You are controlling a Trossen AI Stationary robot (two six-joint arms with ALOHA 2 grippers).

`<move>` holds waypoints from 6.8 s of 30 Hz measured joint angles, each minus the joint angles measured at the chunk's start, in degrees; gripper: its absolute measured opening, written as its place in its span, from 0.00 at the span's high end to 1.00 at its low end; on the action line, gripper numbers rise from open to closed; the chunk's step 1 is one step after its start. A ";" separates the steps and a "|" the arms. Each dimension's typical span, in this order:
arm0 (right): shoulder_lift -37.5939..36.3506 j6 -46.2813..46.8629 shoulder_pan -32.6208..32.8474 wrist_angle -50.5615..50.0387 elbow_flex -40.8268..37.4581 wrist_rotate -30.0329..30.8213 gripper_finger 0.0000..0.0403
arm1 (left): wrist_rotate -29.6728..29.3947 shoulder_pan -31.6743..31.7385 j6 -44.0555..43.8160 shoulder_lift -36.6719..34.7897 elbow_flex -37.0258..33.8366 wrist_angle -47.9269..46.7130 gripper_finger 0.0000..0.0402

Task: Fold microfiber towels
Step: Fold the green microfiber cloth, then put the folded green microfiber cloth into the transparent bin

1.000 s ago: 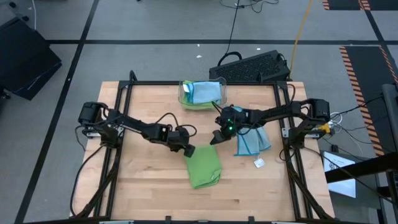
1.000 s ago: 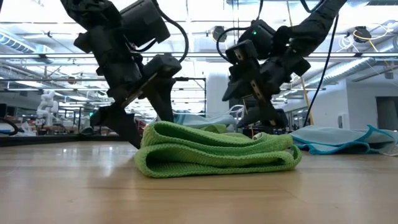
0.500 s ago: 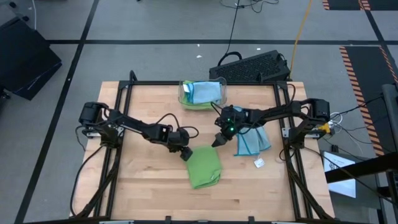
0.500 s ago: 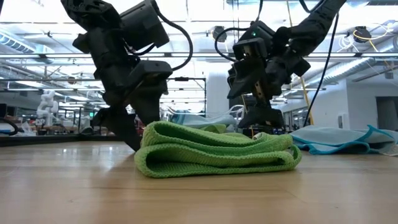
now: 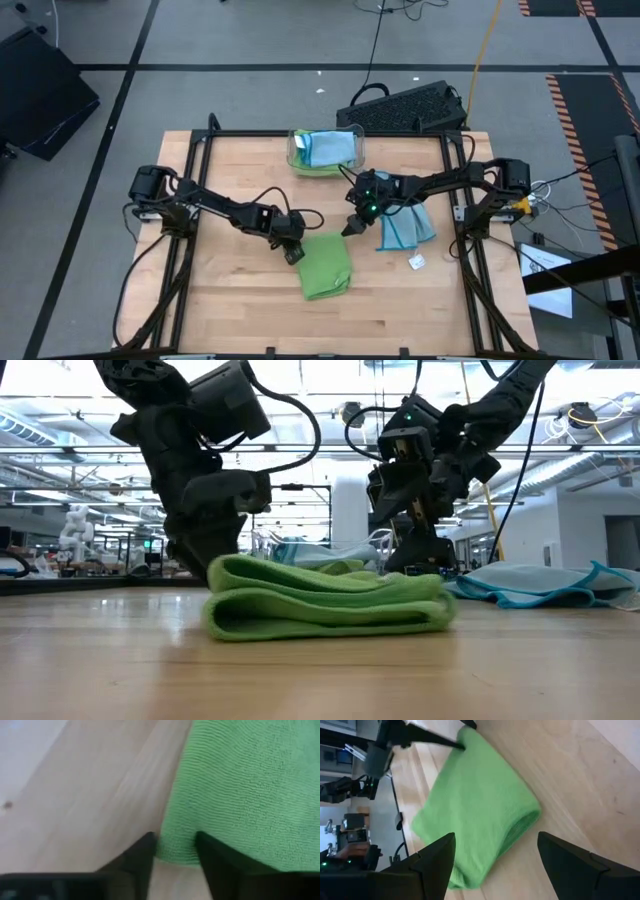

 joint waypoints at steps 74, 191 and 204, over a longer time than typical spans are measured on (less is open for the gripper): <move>3.77 -20.68 13.92 -16.48 16.48 30.06 0.99 | -18.51 -10.58 11.43 -16.50 -0.13 -4.52 0.97; 12.45 22.01 5.73 -0.19 9.92 1.04 0.09 | 1.99 -6.19 -19.15 -2.34 8.78 -1.62 0.84; 21.21 19.04 7.64 -2.80 19.07 -3.76 0.14 | 3.29 -6.77 -16.41 7.20 9.07 -0.16 0.84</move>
